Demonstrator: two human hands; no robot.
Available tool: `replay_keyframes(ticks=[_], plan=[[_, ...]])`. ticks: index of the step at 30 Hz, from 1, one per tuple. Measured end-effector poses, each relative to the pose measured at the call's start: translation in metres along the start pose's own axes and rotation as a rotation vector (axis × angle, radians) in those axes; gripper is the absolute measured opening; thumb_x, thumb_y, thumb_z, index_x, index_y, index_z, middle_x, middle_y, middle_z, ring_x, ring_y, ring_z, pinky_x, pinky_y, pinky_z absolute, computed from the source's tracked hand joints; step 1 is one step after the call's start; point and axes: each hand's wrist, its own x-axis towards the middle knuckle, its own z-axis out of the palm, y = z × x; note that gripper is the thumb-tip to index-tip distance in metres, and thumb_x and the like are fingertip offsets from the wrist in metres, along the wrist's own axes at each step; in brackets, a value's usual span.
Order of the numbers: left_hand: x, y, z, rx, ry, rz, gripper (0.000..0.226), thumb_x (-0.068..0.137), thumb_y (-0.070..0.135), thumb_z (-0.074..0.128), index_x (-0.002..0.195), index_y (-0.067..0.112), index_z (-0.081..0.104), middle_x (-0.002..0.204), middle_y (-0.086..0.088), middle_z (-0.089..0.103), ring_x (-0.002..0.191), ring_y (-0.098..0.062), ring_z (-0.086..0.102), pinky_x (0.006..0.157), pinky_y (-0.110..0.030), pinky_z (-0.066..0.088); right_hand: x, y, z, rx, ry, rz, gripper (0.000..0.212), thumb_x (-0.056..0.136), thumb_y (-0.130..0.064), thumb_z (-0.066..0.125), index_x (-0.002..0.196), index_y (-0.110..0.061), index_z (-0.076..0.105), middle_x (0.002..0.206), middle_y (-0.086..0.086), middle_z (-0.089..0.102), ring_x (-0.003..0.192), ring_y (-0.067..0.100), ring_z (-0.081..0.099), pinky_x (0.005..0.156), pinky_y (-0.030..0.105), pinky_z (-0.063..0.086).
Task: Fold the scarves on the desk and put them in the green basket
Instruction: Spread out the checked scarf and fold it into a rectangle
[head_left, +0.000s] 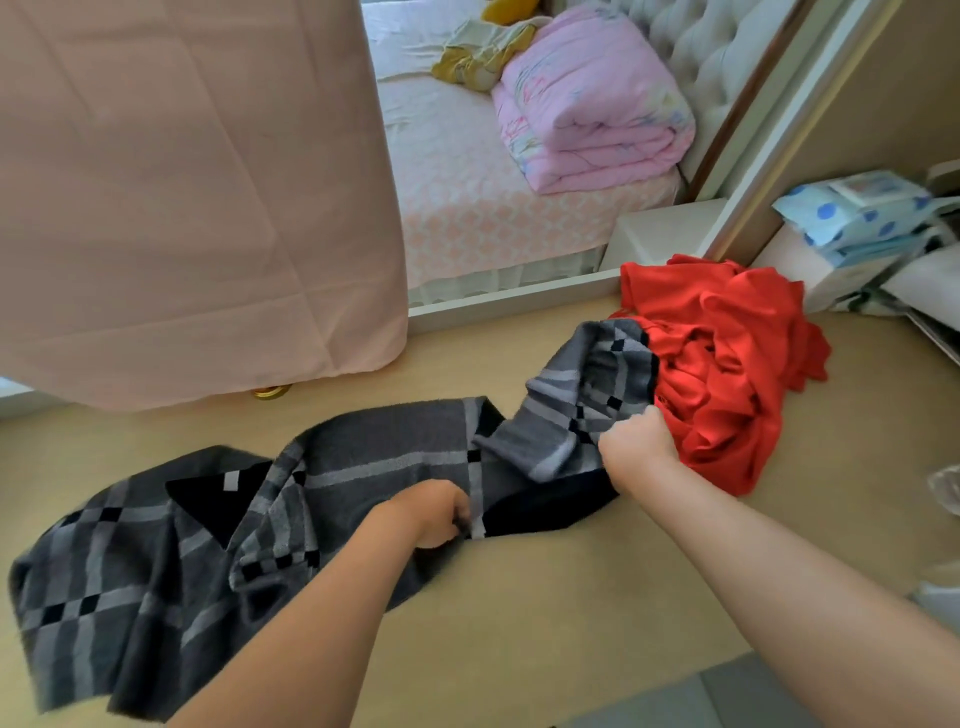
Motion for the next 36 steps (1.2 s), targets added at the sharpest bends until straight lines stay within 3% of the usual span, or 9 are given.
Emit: replay_keyframes(ticks=[3, 5, 10, 16, 21, 24, 30, 34, 36], plan=[[-0.01, 0.012, -0.001, -0.057, -0.223, -0.021, 0.02, 0.085, 0.033, 0.064, 0.103, 0.031, 0.073, 0.104, 0.012, 0.068, 0.096, -0.017, 0.064, 0.088, -0.032, 0.052, -0.022, 0.013, -0.006, 0.002, -0.432, 0.161, 0.036, 0.083, -0.018, 0.049, 0.113, -0.024, 0.067, 0.098, -0.014, 0.063, 0.097, 0.015, 0.065, 0.081, 0.028, 0.045], [-0.011, 0.023, -0.003, -0.175, -0.321, -0.05, 0.028, 0.086, 0.04, 0.064, 0.106, 0.024, 0.074, 0.102, 0.007, 0.073, 0.09, -0.016, 0.069, 0.093, -0.036, 0.053, -0.025, 0.008, -0.005, 0.074, -0.522, 0.141, 0.042, 0.079, -0.024, 0.044, 0.115, -0.023, 0.066, 0.102, -0.009, 0.064, 0.101, 0.017, 0.065, 0.073, 0.027, 0.046], [0.01, 0.032, -0.012, -0.101, 0.169, 0.026, 0.02, 0.097, 0.019, 0.049, 0.104, 0.023, 0.068, 0.115, 0.0, 0.068, 0.102, -0.022, 0.063, 0.091, -0.04, 0.053, -0.006, -0.015, -0.002, 0.289, 0.171, -0.073, 0.028, 0.091, -0.022, 0.048, 0.115, -0.021, 0.061, 0.119, 0.002, 0.059, 0.102, 0.026, 0.064, 0.078, 0.035, 0.053], [0.034, 0.024, -0.007, 0.094, 0.332, 0.121, 0.057, 0.097, 0.022, 0.056, 0.149, 0.029, 0.034, 0.148, 0.002, 0.035, 0.133, -0.024, 0.032, 0.1, -0.043, 0.044, 0.019, -0.024, 0.014, 0.331, 0.063, -0.349, 0.065, 0.086, 0.002, 0.052, 0.138, -0.035, 0.041, 0.121, 0.004, 0.049, 0.1, 0.03, 0.062, 0.071, 0.039, 0.049], [0.032, 0.01, -0.001, 0.043, 0.403, 0.009, 0.023, 0.098, 0.021, 0.053, 0.121, 0.023, 0.051, 0.116, -0.004, 0.05, 0.101, -0.026, 0.052, 0.08, -0.042, 0.051, 0.036, -0.005, 0.031, 0.439, 0.046, -0.224, 0.029, 0.087, -0.001, 0.053, 0.108, -0.016, 0.066, 0.112, 0.006, 0.062, 0.099, 0.029, 0.063, 0.079, 0.037, 0.054], [0.031, -0.001, -0.001, 0.006, 0.545, -0.099, 0.007, 0.098, 0.017, 0.049, 0.102, 0.018, 0.053, 0.102, -0.004, 0.052, 0.092, -0.028, 0.055, 0.068, -0.039, 0.047, 0.05, 0.006, 0.03, 0.756, 0.263, 0.015, 0.018, 0.09, -0.008, 0.052, 0.096, -0.014, 0.068, 0.108, 0.008, 0.062, 0.1, 0.029, 0.062, 0.082, 0.035, 0.051], [0.028, -0.001, -0.008, 0.092, 0.858, -0.301, 0.042, 0.082, 0.001, 0.063, 0.12, 0.017, 0.056, 0.123, -0.008, 0.051, 0.107, -0.03, 0.05, 0.08, -0.038, 0.044, 0.066, 0.025, 0.006, 1.341, 0.649, 0.542, 0.021, 0.092, -0.003, 0.047, 0.109, -0.007, 0.059, 0.124, 0.015, 0.05, 0.104, 0.033, 0.055, 0.089, 0.036, 0.041], [0.027, 0.022, 0.004, 0.124, 0.868, -0.075, 0.033, 0.082, 0.006, 0.068, 0.113, 0.019, 0.062, 0.115, -0.002, 0.054, 0.102, -0.026, 0.051, 0.074, -0.033, 0.04, 0.053, -0.004, 0.022, 0.801, 0.865, 0.163, 0.044, 0.08, 0.003, 0.047, 0.122, -0.01, 0.056, 0.138, 0.019, 0.044, 0.131, 0.041, 0.041, 0.109, 0.052, 0.033], [0.028, 0.029, 0.018, 0.075, 0.677, -0.066, 0.044, 0.093, 0.033, 0.059, 0.136, 0.025, 0.049, 0.141, -0.001, 0.041, 0.13, -0.026, 0.039, 0.096, -0.038, 0.04, 0.04, -0.025, 0.028, 0.765, 0.69, -0.238, 0.049, 0.083, -0.002, 0.05, 0.13, -0.014, 0.055, 0.142, 0.011, 0.046, 0.133, 0.033, 0.044, 0.11, 0.049, 0.035]])
